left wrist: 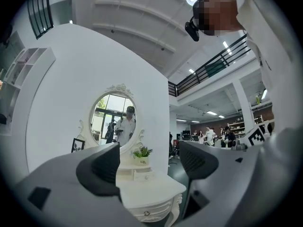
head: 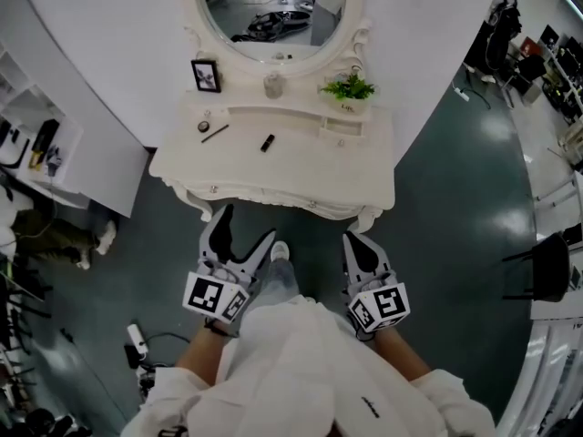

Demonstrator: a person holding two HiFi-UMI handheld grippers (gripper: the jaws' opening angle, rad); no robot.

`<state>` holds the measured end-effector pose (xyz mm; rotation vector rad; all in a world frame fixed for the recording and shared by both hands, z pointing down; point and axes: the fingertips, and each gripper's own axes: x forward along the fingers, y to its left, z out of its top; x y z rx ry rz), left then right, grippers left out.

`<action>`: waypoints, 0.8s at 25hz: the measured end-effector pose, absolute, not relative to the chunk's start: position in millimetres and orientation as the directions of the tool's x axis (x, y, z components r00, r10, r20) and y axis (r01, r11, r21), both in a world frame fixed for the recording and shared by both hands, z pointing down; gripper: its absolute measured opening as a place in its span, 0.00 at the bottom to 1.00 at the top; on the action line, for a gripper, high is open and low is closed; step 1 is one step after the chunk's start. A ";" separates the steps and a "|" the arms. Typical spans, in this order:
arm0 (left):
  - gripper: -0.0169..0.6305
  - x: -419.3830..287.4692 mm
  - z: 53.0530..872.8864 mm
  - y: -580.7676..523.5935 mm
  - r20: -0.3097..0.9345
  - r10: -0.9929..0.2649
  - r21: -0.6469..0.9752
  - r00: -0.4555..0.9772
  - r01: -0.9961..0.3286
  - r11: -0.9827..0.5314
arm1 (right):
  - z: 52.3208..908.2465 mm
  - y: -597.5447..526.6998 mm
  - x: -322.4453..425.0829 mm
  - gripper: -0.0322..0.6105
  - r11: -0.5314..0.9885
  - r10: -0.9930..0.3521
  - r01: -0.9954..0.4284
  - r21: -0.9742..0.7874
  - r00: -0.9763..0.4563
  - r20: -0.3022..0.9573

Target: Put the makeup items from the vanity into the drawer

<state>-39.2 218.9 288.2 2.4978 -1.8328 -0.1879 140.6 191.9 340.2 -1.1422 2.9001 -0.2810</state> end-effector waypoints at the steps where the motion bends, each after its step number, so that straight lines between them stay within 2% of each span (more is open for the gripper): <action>1: 0.61 -38.5 289.3 212.4 -0.075 -0.951 0.104 0.299 -0.946 -0.306 | 339.9 187.1 142.9 0.08 0.714 -0.683 -0.681 -0.165 -0.729 0.054; 10: 0.61 -47.8 304.7 150.0 -0.080 -0.936 0.120 0.342 -0.929 -0.350 | 349.6 139.1 145.0 0.08 0.675 -0.723 -0.726 -0.133 -0.687 0.073; 20: 0.61 -108.3 334.6 41.6 -0.034 -0.940 0.141 0.340 -0.929 -0.341 | 359.2 41.0 83.7 0.08 0.690 -0.707 -0.714 -0.120 -0.700 0.104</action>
